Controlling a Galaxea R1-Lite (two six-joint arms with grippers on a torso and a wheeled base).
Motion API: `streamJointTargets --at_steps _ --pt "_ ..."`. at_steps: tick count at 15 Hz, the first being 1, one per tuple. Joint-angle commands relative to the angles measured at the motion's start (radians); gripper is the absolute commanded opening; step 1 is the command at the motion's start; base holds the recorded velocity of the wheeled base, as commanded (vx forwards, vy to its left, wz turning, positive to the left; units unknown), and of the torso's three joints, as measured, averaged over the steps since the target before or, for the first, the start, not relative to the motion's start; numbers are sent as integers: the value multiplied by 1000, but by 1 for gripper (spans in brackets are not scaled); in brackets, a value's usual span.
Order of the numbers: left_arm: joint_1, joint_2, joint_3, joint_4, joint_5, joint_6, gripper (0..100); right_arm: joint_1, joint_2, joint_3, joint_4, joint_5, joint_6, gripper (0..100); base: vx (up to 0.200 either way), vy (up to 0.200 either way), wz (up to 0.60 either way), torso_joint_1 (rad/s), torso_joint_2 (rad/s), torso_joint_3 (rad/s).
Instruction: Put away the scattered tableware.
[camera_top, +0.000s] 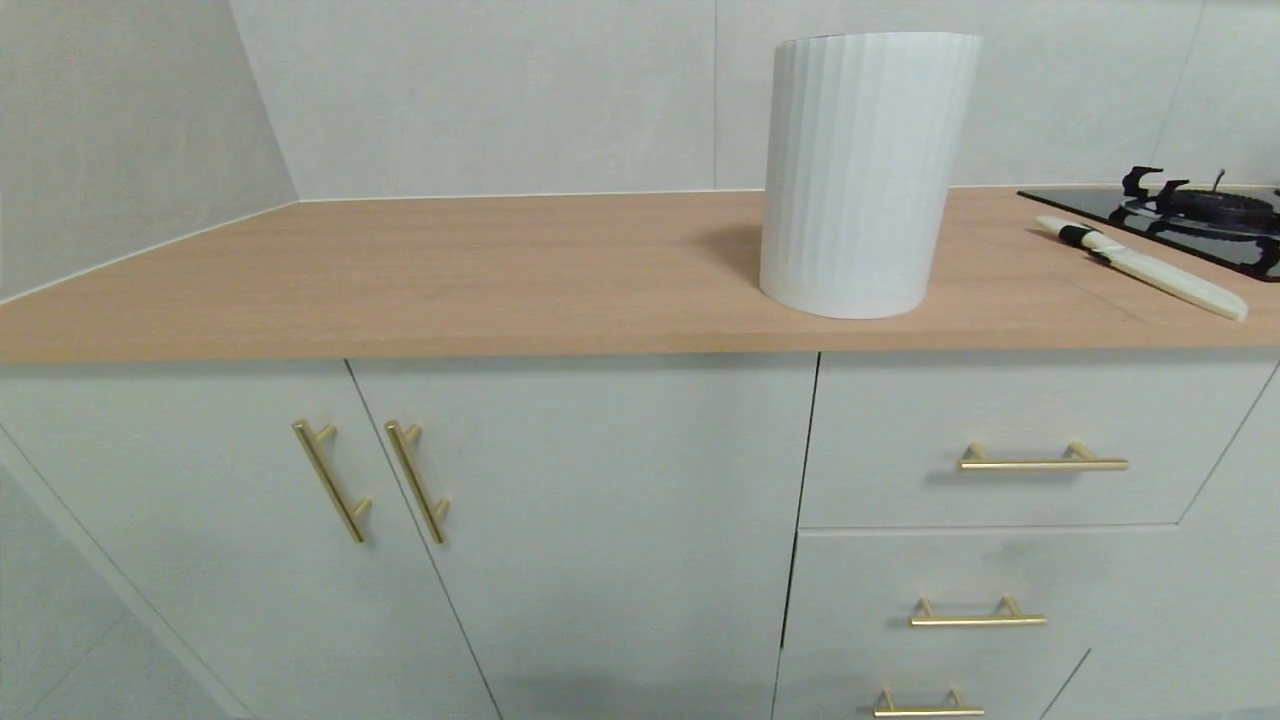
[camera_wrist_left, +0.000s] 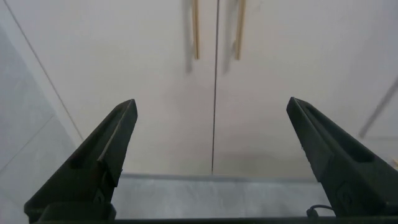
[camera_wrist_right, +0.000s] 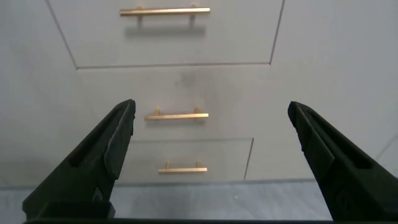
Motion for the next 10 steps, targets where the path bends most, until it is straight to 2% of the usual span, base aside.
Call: streamJointTargets --at_steps 1,3,10 --pt "0 0 0 0 1 -1 100 0 2 0 0 0 0 100 200 0 0 -2 -2 7" --pt "0 0 0 0 1 -1 100 0 2 0 0 0 0 100 200 0 0 10 5 2" --pt "0 0 0 0 1 -1 100 0 2 0 0 0 0 100 0 0 0 0 0 0"
